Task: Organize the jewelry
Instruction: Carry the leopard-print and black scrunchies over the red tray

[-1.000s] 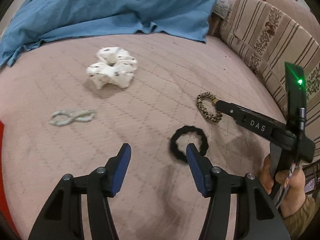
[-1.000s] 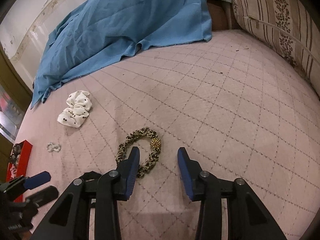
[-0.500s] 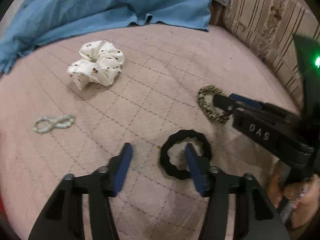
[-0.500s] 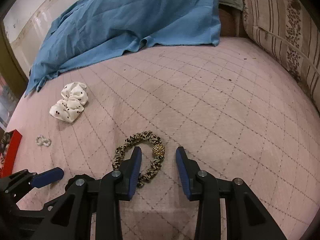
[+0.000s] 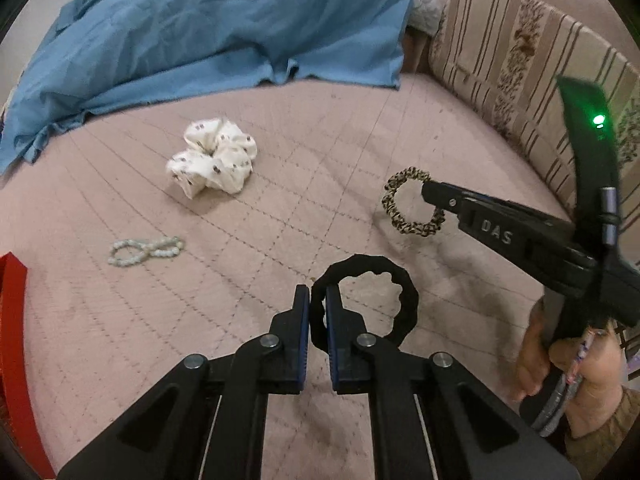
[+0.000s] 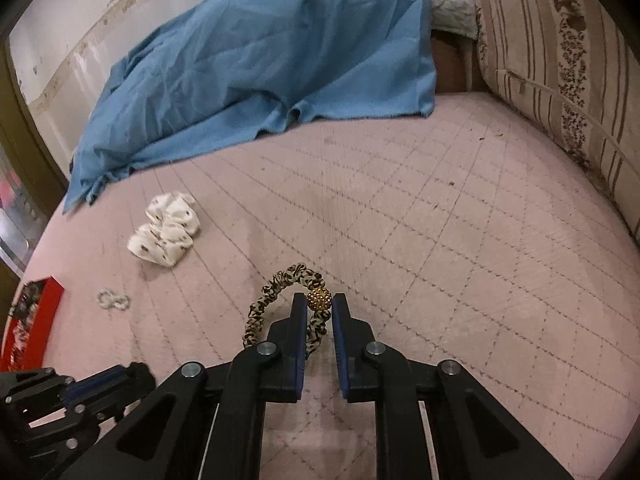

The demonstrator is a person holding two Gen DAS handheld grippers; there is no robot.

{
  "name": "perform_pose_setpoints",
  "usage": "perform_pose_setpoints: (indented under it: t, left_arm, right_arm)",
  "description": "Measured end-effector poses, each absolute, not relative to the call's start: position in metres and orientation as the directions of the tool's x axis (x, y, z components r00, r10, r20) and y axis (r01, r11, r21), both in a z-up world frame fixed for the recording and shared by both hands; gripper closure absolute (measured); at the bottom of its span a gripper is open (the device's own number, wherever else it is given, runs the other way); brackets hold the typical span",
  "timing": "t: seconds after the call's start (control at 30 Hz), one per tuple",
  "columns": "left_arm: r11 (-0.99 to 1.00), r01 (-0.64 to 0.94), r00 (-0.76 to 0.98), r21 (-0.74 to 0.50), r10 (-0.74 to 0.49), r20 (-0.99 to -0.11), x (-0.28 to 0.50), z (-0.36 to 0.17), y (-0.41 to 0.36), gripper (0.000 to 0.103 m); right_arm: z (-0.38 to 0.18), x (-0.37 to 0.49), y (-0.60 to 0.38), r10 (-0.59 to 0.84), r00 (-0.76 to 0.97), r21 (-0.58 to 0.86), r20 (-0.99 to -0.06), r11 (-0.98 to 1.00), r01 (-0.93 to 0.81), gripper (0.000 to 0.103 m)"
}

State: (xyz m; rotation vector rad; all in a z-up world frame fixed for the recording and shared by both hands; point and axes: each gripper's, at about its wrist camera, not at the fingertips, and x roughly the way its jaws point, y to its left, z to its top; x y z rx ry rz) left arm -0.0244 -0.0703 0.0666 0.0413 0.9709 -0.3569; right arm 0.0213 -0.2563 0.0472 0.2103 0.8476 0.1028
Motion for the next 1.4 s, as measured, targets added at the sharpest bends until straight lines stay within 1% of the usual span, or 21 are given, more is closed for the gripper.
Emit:
perform_pose_setpoints:
  t: [0.17,0.43,0.8,1.03,1.2,1.4]
  left_arm:
    - [0.937,0.314,0.537,-0.152,-0.308,-0.785,-0.043,0.087,-0.057,0.095]
    - [0.944,0.281,0.566,-0.172,-0.308,-0.765,-0.060,0.102,-0.031,0.095]
    - [0.970,0.167,0.627,-0.177,-0.243,-0.740,-0.078,0.114,0.033,0.095]
    - [0.977,0.111,0.666,-0.182,-0.209,-0.716,-0.088,0.121,0.077,0.095]
    - [0.976,0.074,0.687,-0.203,-0.197,-0.699,-0.091,0.128,0.114,0.095]
    - [0.982,0.041,0.724,-0.186,-0.157,-0.672,-0.089,0.142,0.155,0.095]
  right_arm:
    - [0.059,0.012,-0.255,0.211,0.671,0.272,-0.711,0.962,-0.014,0.090]
    - [0.068,-0.002,-0.233,0.205,0.675,0.233,-0.709,0.971,-0.050,0.090]
    - [0.069,-0.017,-0.209,0.190,0.670,0.202,-0.718,0.978,-0.060,0.090]
    - [0.065,-0.031,-0.182,0.153,0.666,0.142,-0.730,0.987,-0.070,0.090]
    - [0.060,-0.050,-0.169,0.147,0.655,0.150,-0.741,0.987,-0.051,0.090]
    - [0.058,-0.072,-0.153,0.143,0.640,0.151,-0.755,0.988,-0.043,0.090]
